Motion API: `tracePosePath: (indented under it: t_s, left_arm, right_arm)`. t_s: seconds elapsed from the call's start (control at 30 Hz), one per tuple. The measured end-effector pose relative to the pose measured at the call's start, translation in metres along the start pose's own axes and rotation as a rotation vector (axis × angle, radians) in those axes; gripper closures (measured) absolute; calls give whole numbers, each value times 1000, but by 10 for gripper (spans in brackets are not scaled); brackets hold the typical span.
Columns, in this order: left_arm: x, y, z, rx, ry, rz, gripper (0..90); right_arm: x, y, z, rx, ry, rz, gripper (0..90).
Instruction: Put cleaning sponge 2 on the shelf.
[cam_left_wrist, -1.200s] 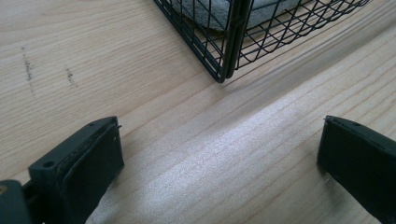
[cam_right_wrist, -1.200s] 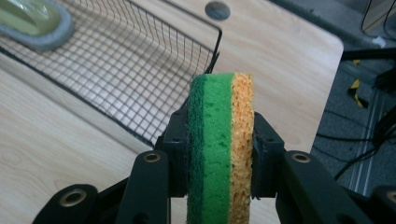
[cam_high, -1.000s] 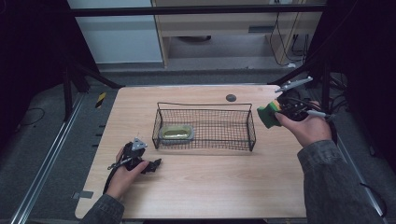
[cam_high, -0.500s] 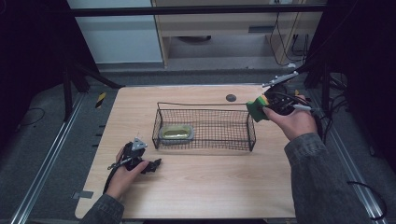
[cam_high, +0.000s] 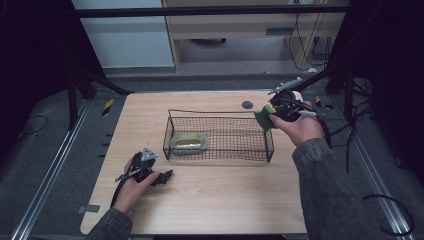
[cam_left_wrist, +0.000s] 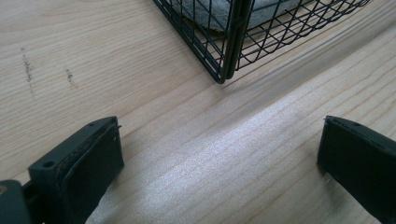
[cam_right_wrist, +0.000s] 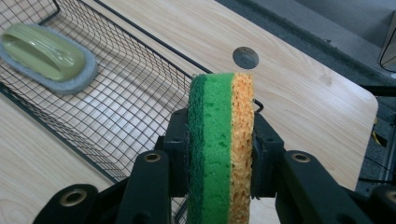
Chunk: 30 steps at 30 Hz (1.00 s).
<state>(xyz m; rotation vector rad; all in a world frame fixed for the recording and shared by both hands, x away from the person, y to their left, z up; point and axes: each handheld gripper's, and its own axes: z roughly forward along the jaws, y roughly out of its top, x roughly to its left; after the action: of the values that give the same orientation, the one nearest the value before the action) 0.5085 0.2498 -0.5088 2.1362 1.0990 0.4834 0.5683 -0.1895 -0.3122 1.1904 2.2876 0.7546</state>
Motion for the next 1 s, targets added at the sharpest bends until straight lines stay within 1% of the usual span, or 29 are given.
tracePosePath:
  t_s: [0.07, 0.13, 0.17, 0.27, 0.33, 0.57, 0.7, 0.77, 1.0]
  left_arm:
    - [0, 0, 0, 0, 0, 0, 0]
    - [0, 0, 0, 0, -1, 0, 0]
    - [0, 0, 0, 0, -1, 0, 0]
    - [0, 0, 0, 0, -1, 0, 0]
    - [0, 0, 0, 0, -1, 1, 0]
    - [1, 0, 0, 0, -4, 3, 0]
    - [1, 0, 0, -1, -4, 4, 0]
    - [1, 0, 0, -1, -4, 4, 0]
    - [1, 0, 0, 0, -4, 4, 0]
  right_arm:
    - [2, 2, 7, 5, -1, -6, 660]
    - [3, 3, 14, -3, 3, 4, 660]
    - [5, 4, 18, -2, 2, 1, 661]
    - [8, 5, 29, 27, -4, -22, 660]
    - [7, 3, 34, 45, -4, -28, 660]
    - [1, -6, 46, 85, 10, -10, 659]
    - [0, -8, 51, 108, 9, -8, 659]
    - [-1, -9, 54, 122, 9, -16, 659]
    - [-4, -10, 64, 143, 19, -9, 658]
